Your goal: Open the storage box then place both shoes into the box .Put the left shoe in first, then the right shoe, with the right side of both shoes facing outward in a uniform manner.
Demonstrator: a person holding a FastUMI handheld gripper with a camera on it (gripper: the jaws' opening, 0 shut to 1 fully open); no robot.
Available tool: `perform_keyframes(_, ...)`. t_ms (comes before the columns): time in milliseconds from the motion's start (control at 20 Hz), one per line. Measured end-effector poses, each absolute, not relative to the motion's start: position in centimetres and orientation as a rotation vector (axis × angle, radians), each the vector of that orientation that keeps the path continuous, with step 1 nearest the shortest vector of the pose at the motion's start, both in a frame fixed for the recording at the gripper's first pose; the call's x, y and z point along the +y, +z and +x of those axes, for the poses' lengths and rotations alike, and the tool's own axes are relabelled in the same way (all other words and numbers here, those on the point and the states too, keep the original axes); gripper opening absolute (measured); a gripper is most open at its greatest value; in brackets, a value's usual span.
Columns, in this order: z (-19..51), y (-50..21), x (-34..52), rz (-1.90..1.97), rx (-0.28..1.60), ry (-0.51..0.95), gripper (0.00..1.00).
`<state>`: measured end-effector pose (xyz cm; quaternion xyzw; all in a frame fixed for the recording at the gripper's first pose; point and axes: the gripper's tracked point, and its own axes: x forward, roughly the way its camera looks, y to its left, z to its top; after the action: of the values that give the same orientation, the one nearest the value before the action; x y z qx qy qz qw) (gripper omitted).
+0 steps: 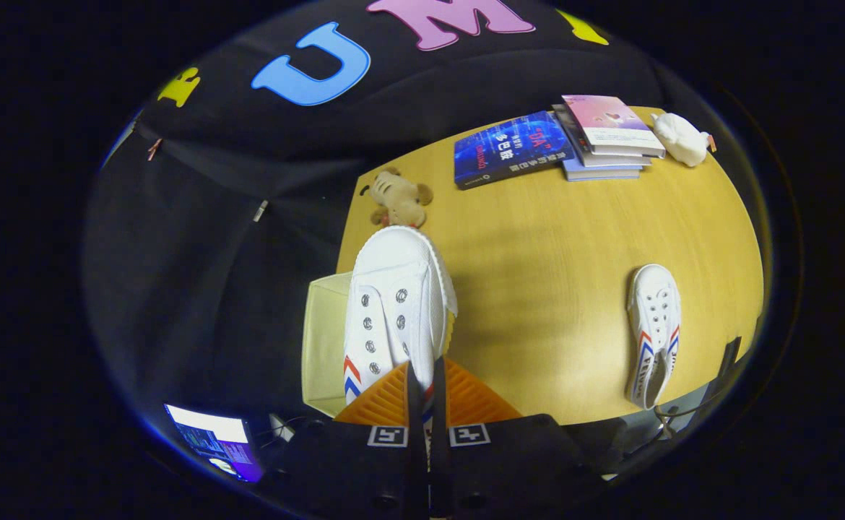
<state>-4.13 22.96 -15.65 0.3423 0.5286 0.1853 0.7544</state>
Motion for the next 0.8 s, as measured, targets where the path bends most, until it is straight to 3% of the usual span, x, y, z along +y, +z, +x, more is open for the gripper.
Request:
perform_keyframes(250,-3.3,-13.2,29.8,0.78,1.206,0.467,0.06)
perform_keyframes(800,-3.3,-18.2,41.1,0.741,1.353,0.426,0.06)
